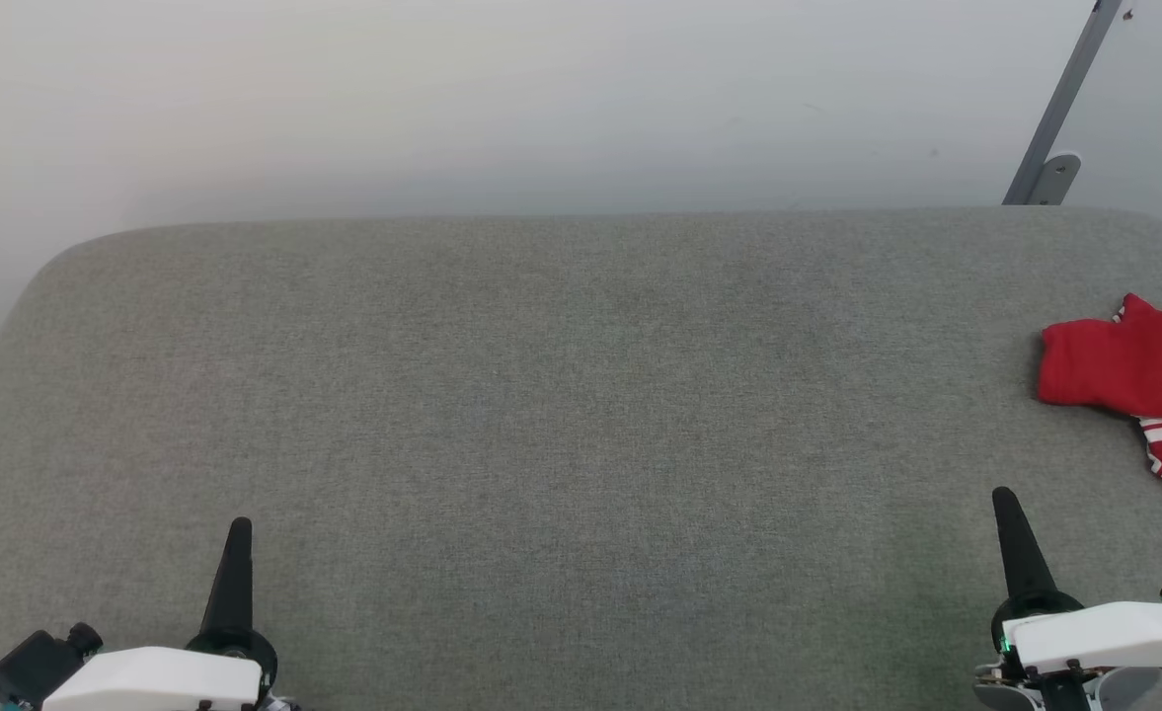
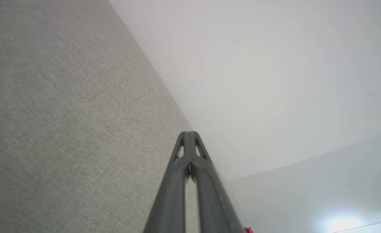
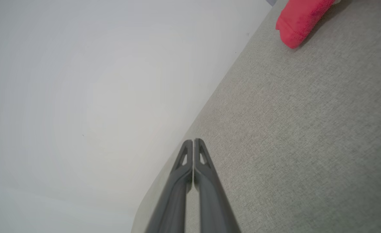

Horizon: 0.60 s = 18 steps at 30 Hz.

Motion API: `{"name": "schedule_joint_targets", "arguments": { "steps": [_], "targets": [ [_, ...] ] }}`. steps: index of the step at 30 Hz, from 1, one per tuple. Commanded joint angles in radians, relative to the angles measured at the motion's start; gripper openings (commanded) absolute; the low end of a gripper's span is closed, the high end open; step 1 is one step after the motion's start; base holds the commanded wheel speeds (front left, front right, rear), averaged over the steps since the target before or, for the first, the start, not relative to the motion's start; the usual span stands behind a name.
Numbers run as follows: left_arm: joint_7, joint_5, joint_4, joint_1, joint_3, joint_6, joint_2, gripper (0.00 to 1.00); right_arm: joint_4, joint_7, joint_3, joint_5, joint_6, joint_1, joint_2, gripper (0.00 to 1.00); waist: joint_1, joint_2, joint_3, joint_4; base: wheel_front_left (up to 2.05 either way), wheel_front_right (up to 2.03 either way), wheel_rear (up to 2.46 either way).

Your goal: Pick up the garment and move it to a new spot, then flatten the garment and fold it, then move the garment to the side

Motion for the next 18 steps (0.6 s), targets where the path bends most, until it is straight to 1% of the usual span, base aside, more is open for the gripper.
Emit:
{"name": "schedule_joint_targets", "arguments": {
  "steps": [1, 18],
  "targets": [
    [0.009, -0.032, -0.004, -0.028, 0.005, -0.002, 0.003, 0.00, -0.006, 0.008, -0.004, 0.030, 0.000, -0.021, 0.002, 0.00, 0.0000, 0.0000, 0.000, 0.000, 0.00, 0.00, 0.00],
    [0.050, -0.173, 0.016, -0.063, 0.010, -0.002, -0.004, 0.00, 0.002, 0.048, -0.005, 0.178, 0.000, -0.048, 0.004, 0.00, 0.0000, 0.0000, 0.002, -0.004, 0.00, 0.00, 0.00]
  ]
}}
